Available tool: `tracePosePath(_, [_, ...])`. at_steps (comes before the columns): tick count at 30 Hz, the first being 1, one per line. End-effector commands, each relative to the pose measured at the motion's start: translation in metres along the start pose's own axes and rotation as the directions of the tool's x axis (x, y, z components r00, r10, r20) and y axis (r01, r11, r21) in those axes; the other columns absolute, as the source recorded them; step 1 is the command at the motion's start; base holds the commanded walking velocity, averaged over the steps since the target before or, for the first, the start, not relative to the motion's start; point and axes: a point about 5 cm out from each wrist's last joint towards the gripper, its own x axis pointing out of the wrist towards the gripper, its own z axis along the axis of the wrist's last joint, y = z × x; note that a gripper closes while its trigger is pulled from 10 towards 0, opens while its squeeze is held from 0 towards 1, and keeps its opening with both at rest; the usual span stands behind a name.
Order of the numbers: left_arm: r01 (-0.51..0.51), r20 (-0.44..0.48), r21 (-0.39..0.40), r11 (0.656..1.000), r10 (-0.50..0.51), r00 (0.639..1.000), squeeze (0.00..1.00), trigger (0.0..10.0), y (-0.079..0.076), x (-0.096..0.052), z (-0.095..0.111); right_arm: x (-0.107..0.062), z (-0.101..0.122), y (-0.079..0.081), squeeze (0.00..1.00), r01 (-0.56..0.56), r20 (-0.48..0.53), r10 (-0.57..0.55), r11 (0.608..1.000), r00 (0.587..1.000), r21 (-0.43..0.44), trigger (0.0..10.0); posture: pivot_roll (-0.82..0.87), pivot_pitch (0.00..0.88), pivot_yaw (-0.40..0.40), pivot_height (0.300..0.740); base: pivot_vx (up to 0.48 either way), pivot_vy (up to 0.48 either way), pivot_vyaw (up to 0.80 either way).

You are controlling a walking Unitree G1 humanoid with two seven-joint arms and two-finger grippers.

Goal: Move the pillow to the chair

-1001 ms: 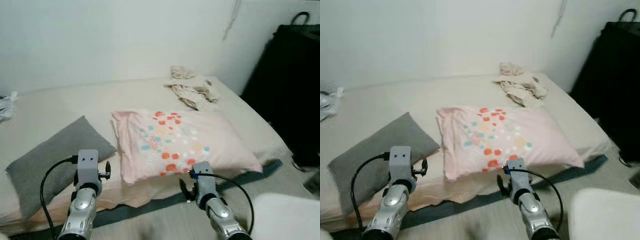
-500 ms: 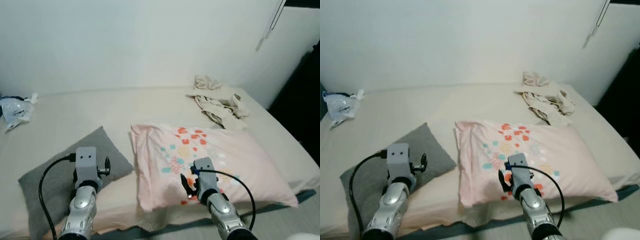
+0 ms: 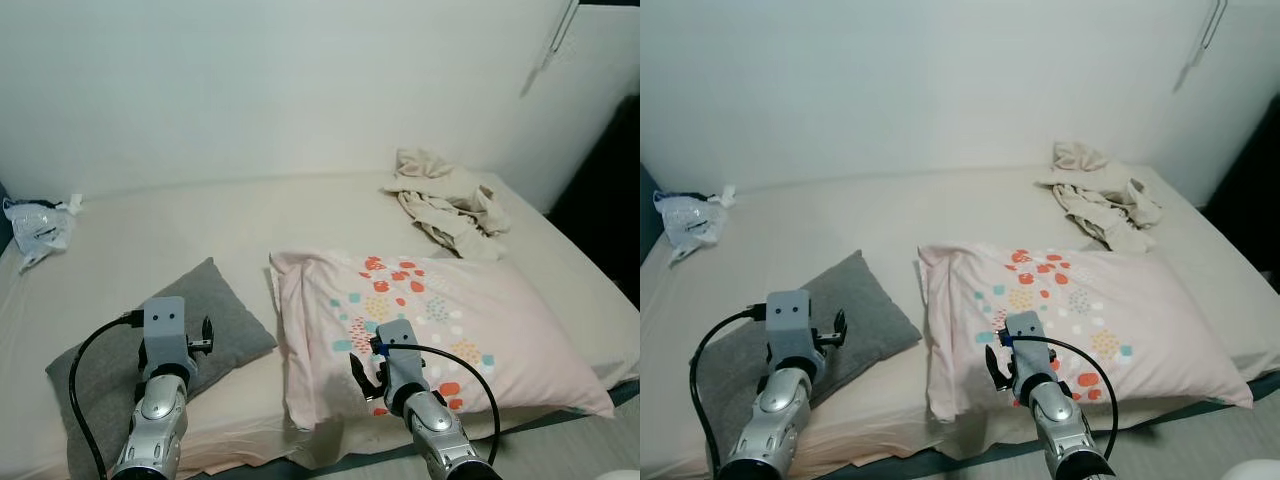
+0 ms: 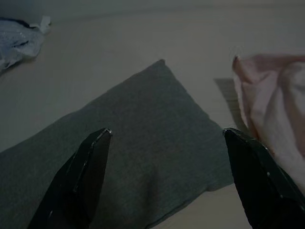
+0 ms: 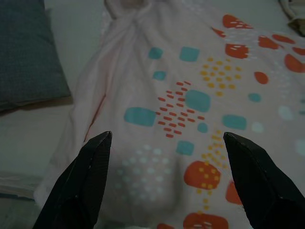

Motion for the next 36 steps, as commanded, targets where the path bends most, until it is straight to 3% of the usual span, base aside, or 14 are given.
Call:
tracePosePath(1, [-0.007,-0.030,0.000,1.000,0.007,1.000,0.00,10.0,0.0031,-0.0019,-0.0063,-0.0022,-0.0064,0.0015,0.00,0.002,-0.027,-0.001,1.000,1.000,0.010,10.0,0.02,0.059,-0.032,0.740,0.000,0.480,0.00])
tracePosePath(17, [0.000,-0.016,0.024,1.000,0.000,1.000,0.00,10.0,0.0045,-0.0008,-0.0035,-0.0020,-0.0069,0.0043,0.00,0.001,-0.027,0.000,1.000,1.000,0.015,10.0,0.03,0.060,-0.025,0.740,0.000,0.417,0.00])
tracePosePath(22, [-0.048,-0.022,-0.019,0.999,0.048,0.999,0.00,10.0,0.0100,-0.0013,-0.0030,-0.0023,-0.0077,0.0049,0.00,0.002,-0.028,-0.002,1.000,1.000,0.018,10.0,0.03,0.062,-0.021,0.740,0.000,-0.480,0.00])
tracePosePath(33, [-0.025,-0.006,0.004,1.000,0.025,1.000,0.00,10.0,0.0095,-0.0023,-0.0018,-0.0035,-0.0097,0.0065,0.00,0.003,-0.029,-0.003,1.000,1.000,0.022,10.0,0.03,0.055,-0.014,0.740,0.000,-0.475,0.00])
tracePosePath(36, [-0.018,0.003,-0.019,1.000,0.018,1.000,0.00,10.0,0.0079,-0.0021,-0.0005,-0.0034,-0.0095,0.0064,0.00,0.004,-0.028,-0.003,1.000,1.000,0.023,10.0,0.03,0.053,-0.014,0.740,0.000,0.000,0.00])
